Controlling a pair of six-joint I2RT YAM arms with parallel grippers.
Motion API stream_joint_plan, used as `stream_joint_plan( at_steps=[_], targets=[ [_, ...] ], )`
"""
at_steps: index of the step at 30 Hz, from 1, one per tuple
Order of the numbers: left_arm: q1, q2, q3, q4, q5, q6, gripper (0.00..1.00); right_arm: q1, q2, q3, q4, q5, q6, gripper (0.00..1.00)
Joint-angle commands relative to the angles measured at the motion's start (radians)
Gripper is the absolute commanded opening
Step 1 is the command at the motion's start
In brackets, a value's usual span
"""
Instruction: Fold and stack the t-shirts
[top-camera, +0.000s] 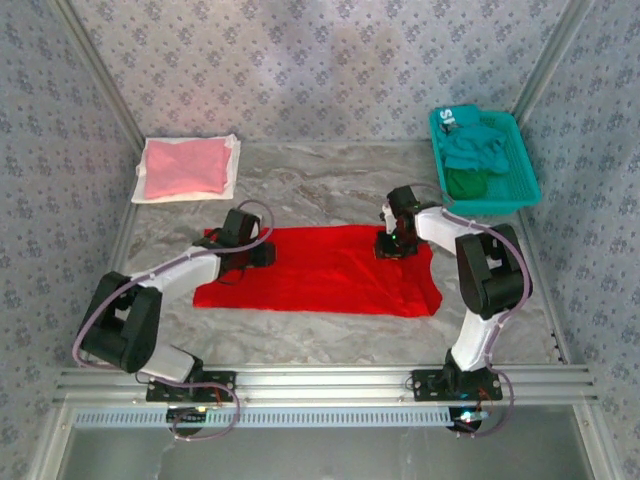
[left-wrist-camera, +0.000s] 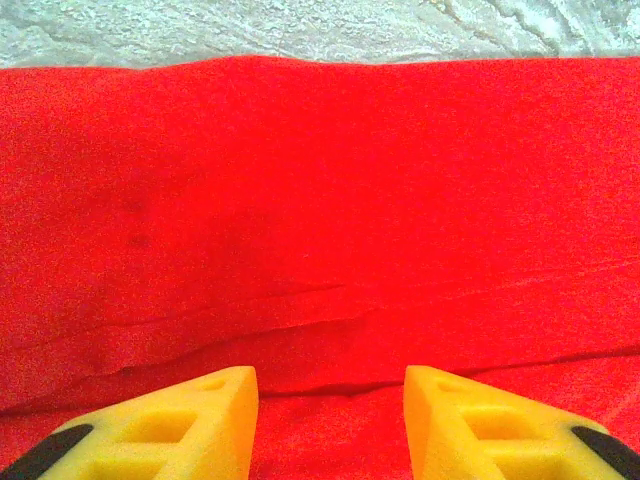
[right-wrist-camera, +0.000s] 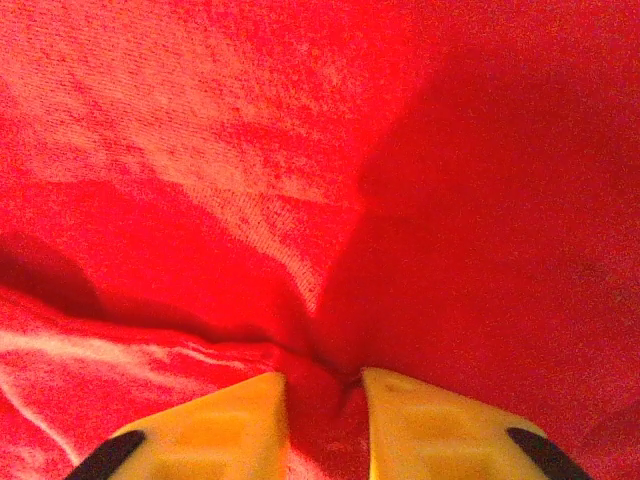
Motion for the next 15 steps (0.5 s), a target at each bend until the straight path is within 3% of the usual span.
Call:
stream_joint_plan(
  at_steps=[1, 7, 15],
  targets=[
    [-0.001, -0.026, -0.023, 0.006, -0.028, -0.013, 0.42, 0.014, -0.052, -0.026, -0.033, -0.017, -0.008, 0.19],
    [0.000, -0.015, -0.034, 0.020, -0.046, -0.023, 0.42, 0.040, -0.109, -0.030, -0.059, -0.004, -0.006, 0.02],
    [-0.001, -0.003, -0.031, 0.019, -0.074, -0.026, 0.42, 0.098, -0.156, -0.020, -0.136, 0.041, 0.000, 0.00]
  ],
)
